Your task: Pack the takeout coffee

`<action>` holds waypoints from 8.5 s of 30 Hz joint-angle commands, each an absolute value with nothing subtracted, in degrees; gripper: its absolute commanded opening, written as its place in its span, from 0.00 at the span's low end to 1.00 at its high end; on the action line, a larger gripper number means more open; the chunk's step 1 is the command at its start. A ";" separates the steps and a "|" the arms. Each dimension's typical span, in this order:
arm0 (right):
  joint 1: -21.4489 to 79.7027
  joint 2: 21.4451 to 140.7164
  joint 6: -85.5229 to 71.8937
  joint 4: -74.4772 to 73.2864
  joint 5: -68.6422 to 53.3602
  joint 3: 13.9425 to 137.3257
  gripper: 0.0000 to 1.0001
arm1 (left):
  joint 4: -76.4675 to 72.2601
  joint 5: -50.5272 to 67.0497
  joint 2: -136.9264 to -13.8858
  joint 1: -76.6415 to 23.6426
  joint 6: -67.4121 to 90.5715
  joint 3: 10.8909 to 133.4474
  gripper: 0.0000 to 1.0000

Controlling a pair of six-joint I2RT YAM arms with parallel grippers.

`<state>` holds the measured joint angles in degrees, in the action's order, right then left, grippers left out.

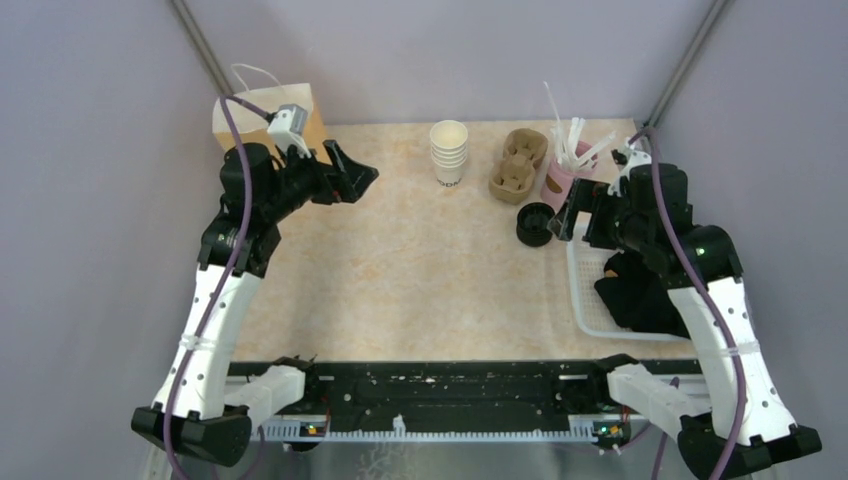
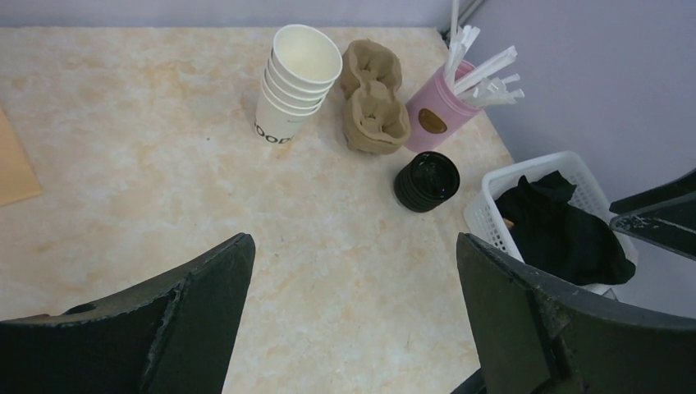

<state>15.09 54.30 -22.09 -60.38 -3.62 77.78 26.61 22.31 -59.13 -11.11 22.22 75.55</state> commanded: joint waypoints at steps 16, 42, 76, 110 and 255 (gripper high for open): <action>19.57 84.65 -17.92 -47.48 5.38 85.38 0.78 | 25.79 23.02 -66.73 -15.27 20.67 73.50 0.98; 26.92 128.63 -35.68 -38.05 18.00 136.73 0.59 | 30.98 17.82 -68.91 -15.36 17.20 74.22 0.98; 34.25 133.16 -21.27 -35.39 33.91 145.45 0.00 | 31.02 17.77 -70.25 -15.46 16.41 74.52 0.98; 35.47 81.00 -16.96 -27.79 -12.92 79.22 0.00 | 34.22 24.42 -62.14 -15.56 26.67 68.70 0.99; 27.37 100.36 -15.58 -45.54 20.14 89.18 0.10 | 30.74 35.82 -72.71 -15.55 36.08 64.08 0.98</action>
<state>27.88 106.80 -16.08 -44.73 22.33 87.66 33.89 34.89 -72.66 -15.42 35.03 62.59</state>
